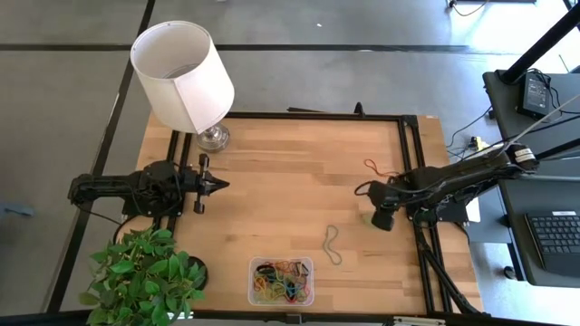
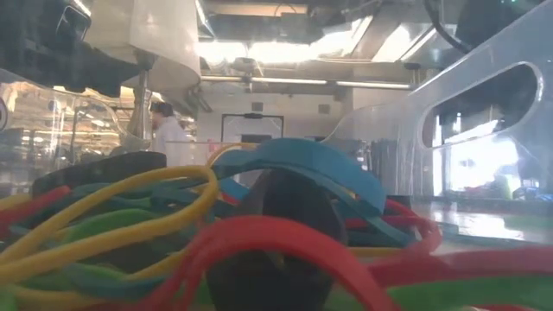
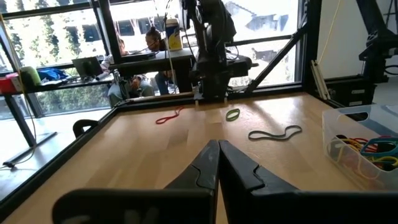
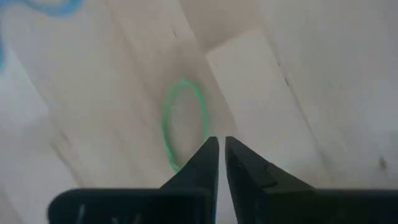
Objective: Pick and place rubber bands into bin
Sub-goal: Put the green rubber band into the transparent bin
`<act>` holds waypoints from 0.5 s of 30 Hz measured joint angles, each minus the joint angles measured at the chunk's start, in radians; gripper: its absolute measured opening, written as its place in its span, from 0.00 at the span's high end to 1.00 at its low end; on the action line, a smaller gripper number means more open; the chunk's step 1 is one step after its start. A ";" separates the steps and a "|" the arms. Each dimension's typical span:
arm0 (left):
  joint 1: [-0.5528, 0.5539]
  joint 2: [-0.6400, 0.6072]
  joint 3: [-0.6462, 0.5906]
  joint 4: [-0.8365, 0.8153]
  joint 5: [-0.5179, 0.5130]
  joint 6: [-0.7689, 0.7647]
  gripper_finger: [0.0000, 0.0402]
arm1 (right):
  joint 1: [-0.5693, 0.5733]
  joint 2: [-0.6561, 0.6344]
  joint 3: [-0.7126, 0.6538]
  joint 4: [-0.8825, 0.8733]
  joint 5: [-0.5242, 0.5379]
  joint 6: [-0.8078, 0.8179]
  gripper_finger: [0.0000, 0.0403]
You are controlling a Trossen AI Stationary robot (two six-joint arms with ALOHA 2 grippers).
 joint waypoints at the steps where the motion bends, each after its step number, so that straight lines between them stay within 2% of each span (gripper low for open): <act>1: 0.000 0.000 0.000 0.000 0.000 0.000 0.99 | 0.007 0.010 0.000 -0.014 -0.002 0.000 0.92; 15: 0.000 0.000 0.000 0.000 0.000 0.000 0.99 | 0.033 0.127 -0.001 0.019 0.011 0.052 0.91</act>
